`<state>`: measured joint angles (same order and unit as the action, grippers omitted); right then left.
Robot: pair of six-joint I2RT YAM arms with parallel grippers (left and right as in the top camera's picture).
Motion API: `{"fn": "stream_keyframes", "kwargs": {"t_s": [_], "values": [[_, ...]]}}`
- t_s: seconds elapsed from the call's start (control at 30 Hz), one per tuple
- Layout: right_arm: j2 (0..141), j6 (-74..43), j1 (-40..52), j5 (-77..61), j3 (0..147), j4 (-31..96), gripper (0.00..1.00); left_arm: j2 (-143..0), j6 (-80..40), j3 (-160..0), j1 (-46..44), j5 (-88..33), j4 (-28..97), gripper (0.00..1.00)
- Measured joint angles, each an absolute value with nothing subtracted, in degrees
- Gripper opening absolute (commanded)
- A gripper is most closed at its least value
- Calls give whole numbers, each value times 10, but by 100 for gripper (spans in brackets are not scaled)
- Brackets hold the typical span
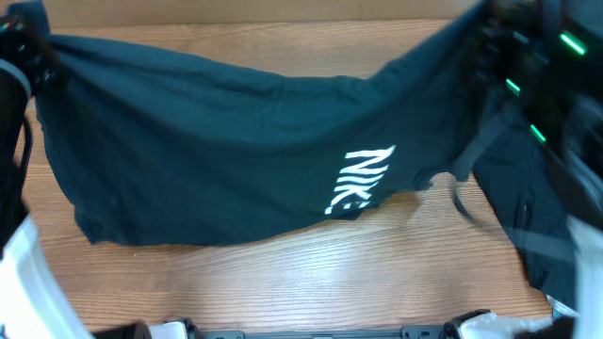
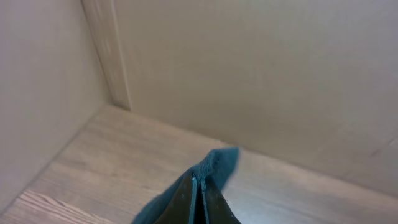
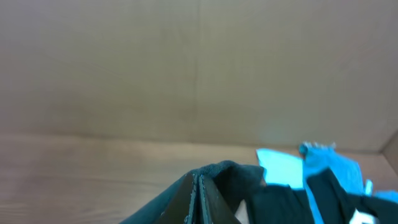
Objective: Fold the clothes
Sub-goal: 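Lift the shirt with both grippers and spread it wide, then swing the held shirt forward and lay it flat on the table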
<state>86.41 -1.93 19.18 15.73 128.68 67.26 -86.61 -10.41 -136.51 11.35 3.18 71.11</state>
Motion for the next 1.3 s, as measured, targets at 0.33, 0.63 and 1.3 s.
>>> {"fn": "stream_keyframes", "kwargs": {"t_s": [0.33, 0.63, 1.3], "values": [[1159, -15, 93, 52, 1288, 428, 3, -1106, -116, -1361, 114, -13, 500, 4], [1090, -15, 60, 38, 1637, 565, 4, -1103, -112, -1617, 138, -28, 542, 4], [1136, 1, 60, -15, 1314, 971, 4, -1176, -29, -1389, 128, -66, 966, 4]]}}
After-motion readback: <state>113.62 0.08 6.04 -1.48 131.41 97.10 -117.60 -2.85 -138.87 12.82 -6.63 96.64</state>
